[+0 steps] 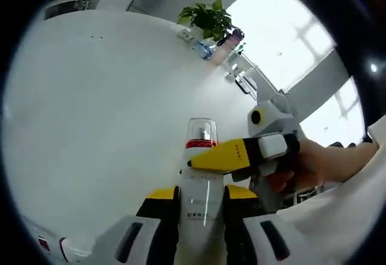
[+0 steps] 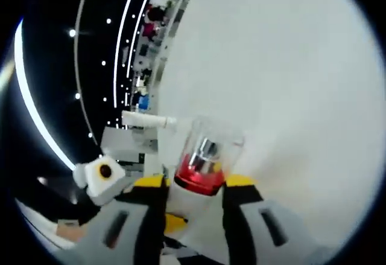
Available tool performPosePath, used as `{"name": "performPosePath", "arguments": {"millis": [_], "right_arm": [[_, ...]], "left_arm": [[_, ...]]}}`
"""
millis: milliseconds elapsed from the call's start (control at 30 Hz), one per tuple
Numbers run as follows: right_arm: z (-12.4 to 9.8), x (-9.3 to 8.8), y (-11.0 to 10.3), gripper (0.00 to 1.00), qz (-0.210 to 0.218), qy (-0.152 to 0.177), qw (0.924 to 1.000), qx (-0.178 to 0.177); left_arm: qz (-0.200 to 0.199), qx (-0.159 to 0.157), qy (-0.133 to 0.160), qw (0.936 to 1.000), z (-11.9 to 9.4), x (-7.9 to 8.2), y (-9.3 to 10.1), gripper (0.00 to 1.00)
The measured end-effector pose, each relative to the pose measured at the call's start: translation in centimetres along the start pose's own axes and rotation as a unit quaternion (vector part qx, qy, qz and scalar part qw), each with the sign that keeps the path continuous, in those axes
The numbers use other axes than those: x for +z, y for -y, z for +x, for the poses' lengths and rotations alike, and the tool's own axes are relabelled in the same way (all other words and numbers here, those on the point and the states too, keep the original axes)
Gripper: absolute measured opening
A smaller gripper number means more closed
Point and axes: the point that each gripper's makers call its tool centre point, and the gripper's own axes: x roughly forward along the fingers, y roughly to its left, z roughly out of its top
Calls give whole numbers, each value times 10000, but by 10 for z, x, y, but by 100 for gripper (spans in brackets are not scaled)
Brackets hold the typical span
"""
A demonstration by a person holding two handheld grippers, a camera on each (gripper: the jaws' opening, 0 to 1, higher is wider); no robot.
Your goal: Arrange the skincare products in the storage area until every visible bottle or jar stands upright without overlapping.
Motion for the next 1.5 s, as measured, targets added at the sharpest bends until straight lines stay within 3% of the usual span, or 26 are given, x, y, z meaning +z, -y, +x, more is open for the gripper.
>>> {"name": "performPosePath", "arguments": {"millis": [300,333,433,533,700,767,933,1033,1233,1367,1400,1433,1500], "right_arm": [[14,-10,-27,29,-162,-307,9994,87],[19,-10,-32,28,-750,-308,9967,59],[24,-17,-45,27,-1545,-482,9868,26],[25,-23,-55,27,-1995,-630,9779,44],[24,-28,-69,26,-2831,-766,9560,107],[24,-30,-73,26,-3213,-814,9433,150],[25,-34,-83,26,-3652,-890,9264,234],[27,-35,-91,26,-3983,-944,9120,274],[30,-31,-102,26,-4384,-948,8928,408],[33,-34,-101,26,-5018,-1239,8548,463],[34,-34,-101,26,-5056,-1258,8523,470],[35,-35,-101,26,-5201,-1324,8421,537],[37,-35,-100,27,-5334,-1358,8329,572]], "left_arm": [[449,282,72,9986,-16,-5,-4,26],[514,374,79,9979,-19,-6,-6,27],[615,462,109,9970,-25,-10,-10,27],[594,433,153,9972,-32,-10,-10,27],[597,293,307,9973,-40,-8,-6,28],[662,286,357,9968,-42,-8,-4,29],[760,207,532,9955,-49,-6,-3,30],[767,192,607,9950,-56,-4,-4,30],[818,121,568,9950,-70,-15,-6,33],[795,109,645,9947,-86,-21,-8,35],[772,153,699,9944,-91,-22,-11,35],[724,210,754,9943,-96,-22,-14,35],[655,308,864,9936,-102,-20,-17,35]]}}
